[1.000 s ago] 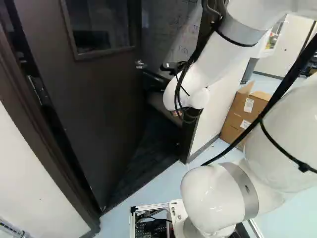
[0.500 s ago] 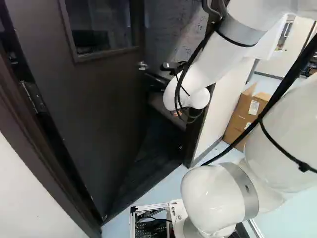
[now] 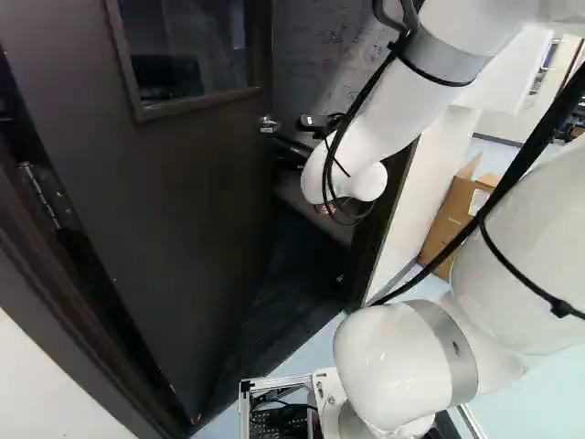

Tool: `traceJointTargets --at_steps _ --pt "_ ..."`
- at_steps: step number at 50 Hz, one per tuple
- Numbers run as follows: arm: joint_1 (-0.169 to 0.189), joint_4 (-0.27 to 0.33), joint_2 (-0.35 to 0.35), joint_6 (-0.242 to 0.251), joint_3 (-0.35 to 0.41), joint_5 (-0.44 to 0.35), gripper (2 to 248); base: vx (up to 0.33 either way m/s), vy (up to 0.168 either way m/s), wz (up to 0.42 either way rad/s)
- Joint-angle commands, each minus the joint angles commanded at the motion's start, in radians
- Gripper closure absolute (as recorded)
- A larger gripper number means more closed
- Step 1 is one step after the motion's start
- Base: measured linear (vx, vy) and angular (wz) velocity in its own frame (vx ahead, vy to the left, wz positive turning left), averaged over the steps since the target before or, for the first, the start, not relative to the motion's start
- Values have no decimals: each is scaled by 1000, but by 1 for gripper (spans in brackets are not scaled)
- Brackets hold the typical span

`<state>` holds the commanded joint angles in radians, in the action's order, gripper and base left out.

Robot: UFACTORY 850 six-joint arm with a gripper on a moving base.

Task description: Open the door and move inside

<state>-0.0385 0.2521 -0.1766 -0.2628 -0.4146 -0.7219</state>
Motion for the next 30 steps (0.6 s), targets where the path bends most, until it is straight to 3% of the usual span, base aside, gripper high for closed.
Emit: traceJointTargets --at_steps 30 --pt "0 0 0 0 0 0 3 98 46 -2"
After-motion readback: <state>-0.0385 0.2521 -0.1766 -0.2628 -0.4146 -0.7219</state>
